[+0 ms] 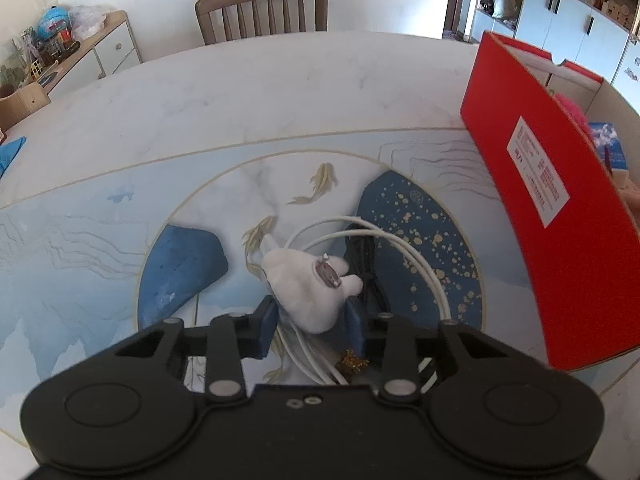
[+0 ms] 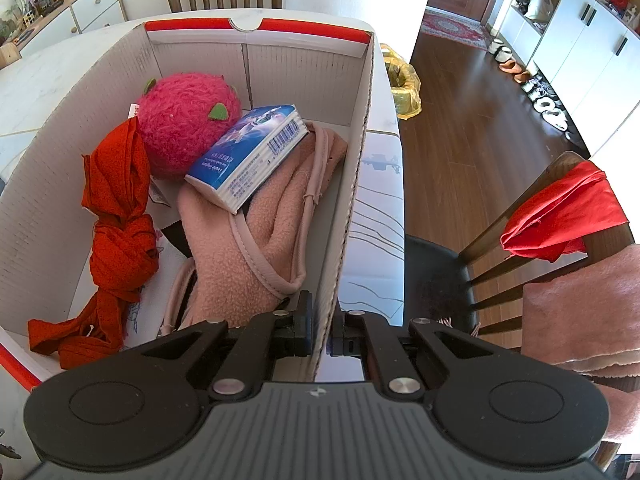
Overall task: Organize objects
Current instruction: 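Move the left gripper to the white plush toy and grasp it, then carry the white plush toy into the box and release it by the red cloth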
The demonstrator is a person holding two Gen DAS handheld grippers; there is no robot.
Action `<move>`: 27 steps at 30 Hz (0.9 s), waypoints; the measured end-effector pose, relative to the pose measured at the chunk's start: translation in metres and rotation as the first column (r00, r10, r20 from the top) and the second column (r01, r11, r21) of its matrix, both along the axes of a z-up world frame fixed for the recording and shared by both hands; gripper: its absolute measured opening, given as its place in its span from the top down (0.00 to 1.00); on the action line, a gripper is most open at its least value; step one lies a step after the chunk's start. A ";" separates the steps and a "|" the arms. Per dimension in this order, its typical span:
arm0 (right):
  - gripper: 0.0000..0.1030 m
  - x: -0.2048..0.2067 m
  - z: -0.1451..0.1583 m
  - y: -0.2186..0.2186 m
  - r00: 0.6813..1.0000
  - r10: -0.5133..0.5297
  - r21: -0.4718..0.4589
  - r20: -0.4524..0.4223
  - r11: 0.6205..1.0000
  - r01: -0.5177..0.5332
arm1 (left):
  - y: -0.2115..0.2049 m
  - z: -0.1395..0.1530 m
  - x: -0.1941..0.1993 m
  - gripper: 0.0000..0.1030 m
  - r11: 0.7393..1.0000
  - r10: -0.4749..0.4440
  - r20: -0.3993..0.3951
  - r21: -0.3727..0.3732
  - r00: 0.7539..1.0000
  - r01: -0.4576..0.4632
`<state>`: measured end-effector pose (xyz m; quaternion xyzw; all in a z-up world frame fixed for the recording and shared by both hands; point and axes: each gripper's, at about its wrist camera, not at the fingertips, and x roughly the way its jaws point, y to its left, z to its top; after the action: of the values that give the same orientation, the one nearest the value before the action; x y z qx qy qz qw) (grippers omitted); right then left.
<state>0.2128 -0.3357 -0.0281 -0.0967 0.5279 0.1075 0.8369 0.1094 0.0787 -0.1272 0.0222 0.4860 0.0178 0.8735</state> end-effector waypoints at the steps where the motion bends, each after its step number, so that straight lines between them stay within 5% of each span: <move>1: 0.94 0.000 0.000 0.000 1.000 0.000 0.000 0.000 1.000 0.000 | 0.000 0.001 -0.001 0.70 1.000 -0.001 0.006 0.004 1.000 0.001; 9: 0.94 0.000 0.000 0.001 1.000 0.000 0.000 0.000 1.000 0.000 | 0.000 0.009 -0.007 0.80 1.000 -0.005 0.035 -0.020 0.999 0.005; 11: 0.94 0.000 0.000 0.001 1.000 0.001 0.000 0.000 1.000 -0.001 | 0.000 0.012 -0.009 0.98 0.999 -0.002 0.045 -0.033 0.999 0.003; 15: 0.94 -0.001 -0.002 0.001 1.000 0.002 0.001 -0.004 1.000 -0.002 | 0.001 0.013 -0.011 1.00 0.998 -0.005 0.036 -0.057 0.999 0.007; 21: 0.94 -0.001 -0.002 0.001 1.000 0.003 0.000 -0.004 1.000 -0.003 | -0.001 0.015 -0.014 0.76 0.999 -0.002 0.068 -0.034 0.998 0.005; 25: 0.94 0.000 -0.002 0.001 1.000 0.002 0.000 -0.004 1.000 -0.002 | -0.008 0.017 -0.015 0.40 1.000 -0.024 0.094 0.004 0.995 0.024; 27: 0.94 -0.001 -0.002 0.001 1.000 0.002 0.001 -0.004 1.000 -0.002 | -0.010 0.017 -0.014 0.38 0.999 -0.037 0.102 -0.005 0.994 0.038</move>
<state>0.2120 -0.3342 -0.0305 -0.0968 0.5294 0.1088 0.8358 0.0956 0.0690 -0.1103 0.0274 0.4404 0.0009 0.8974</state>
